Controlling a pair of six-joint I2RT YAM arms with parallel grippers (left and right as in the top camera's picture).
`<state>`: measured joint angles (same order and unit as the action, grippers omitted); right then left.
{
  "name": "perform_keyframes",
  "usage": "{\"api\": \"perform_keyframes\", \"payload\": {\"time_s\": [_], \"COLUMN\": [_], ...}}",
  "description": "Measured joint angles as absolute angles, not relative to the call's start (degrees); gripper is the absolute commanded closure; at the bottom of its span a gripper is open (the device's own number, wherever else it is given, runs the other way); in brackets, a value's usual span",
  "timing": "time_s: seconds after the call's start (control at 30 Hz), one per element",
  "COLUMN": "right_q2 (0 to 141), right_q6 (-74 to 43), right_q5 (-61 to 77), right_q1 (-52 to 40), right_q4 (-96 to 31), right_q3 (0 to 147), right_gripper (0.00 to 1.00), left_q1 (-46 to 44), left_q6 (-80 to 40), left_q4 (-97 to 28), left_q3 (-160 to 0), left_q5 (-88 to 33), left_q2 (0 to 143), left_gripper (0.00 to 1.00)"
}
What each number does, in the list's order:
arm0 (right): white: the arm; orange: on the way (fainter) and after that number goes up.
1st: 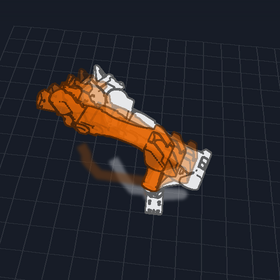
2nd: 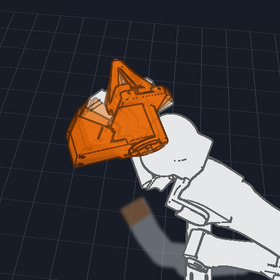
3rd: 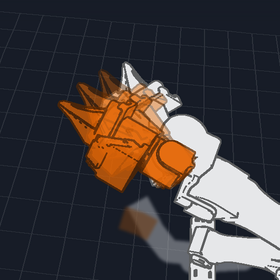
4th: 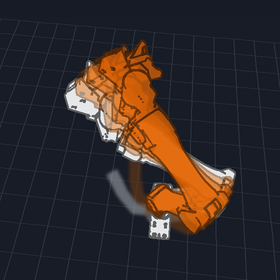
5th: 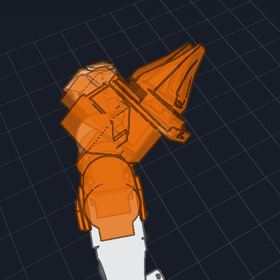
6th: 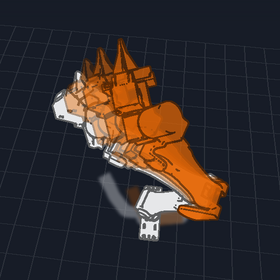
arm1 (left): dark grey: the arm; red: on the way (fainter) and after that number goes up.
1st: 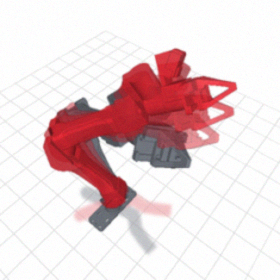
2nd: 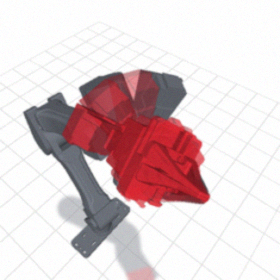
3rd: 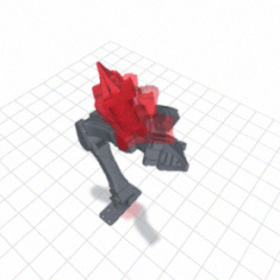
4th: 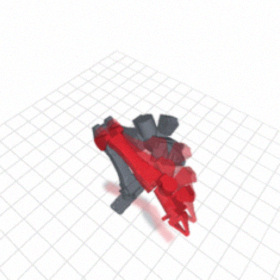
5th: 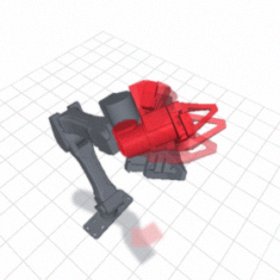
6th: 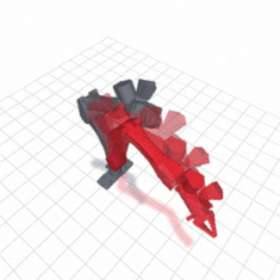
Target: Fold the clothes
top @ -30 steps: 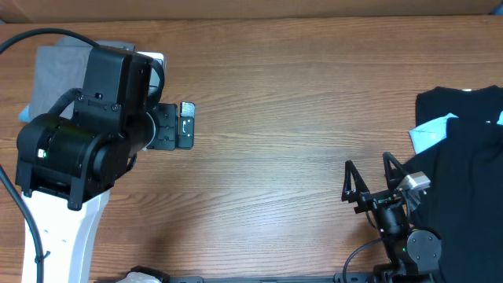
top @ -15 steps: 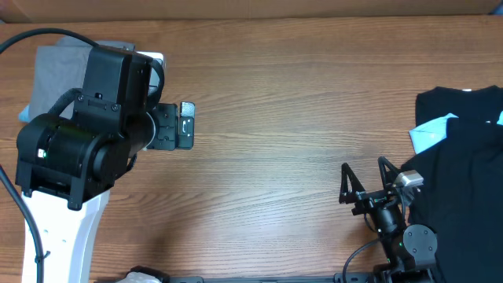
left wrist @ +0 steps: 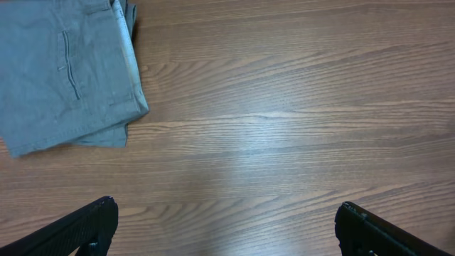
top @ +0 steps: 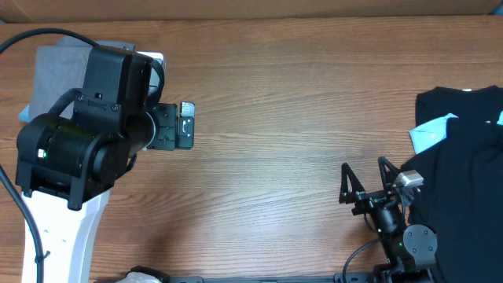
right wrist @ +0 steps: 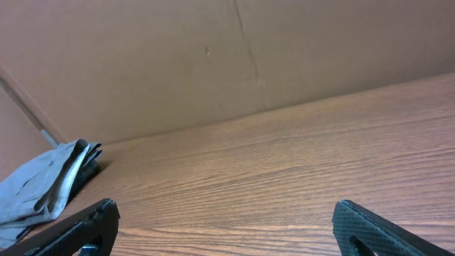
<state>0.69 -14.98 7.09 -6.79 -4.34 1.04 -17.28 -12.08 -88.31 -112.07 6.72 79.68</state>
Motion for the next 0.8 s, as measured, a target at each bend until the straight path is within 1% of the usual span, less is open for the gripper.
{"api": "perform_keyframes", "payload": {"time_s": [0.23, 0.33, 0.43, 0.53, 0.8], "right_q2": [0.69, 0.69, 0.69, 0.69, 0.69], "right_q6": [-14.98, -14.98, -15.00, -15.00, -15.00], "right_q5": [7.09, 7.07, 7.09, 7.07, 7.07], "right_q1": [-6.76, -6.79, -6.79, -6.79, -6.79], "right_q4": [-4.32, -4.34, -4.34, -4.34, -4.36], "right_q3": [1.04, 1.04, 1.04, 1.04, 1.04], "right_gripper": [0.00, 0.00, 0.00, 0.00, 0.00], "left_q1": [-17.28, -17.28, -16.88, -15.73, -14.11], "left_q6": [-12.10, -12.10, -12.01, -11.86, -9.96], "left_q4": [-88.05, -84.42, -75.53, -67.11, -43.48], "left_q3": [-112.07, -111.98, -109.82, -104.12, -75.22], "left_q5": [7.05, 7.53, 7.55, 7.18, 5.34], "left_q2": [79.68, 79.61, 78.52, 75.44, 57.23], "left_gripper": [0.00, 0.00, 0.00, 0.00, 0.00]}}
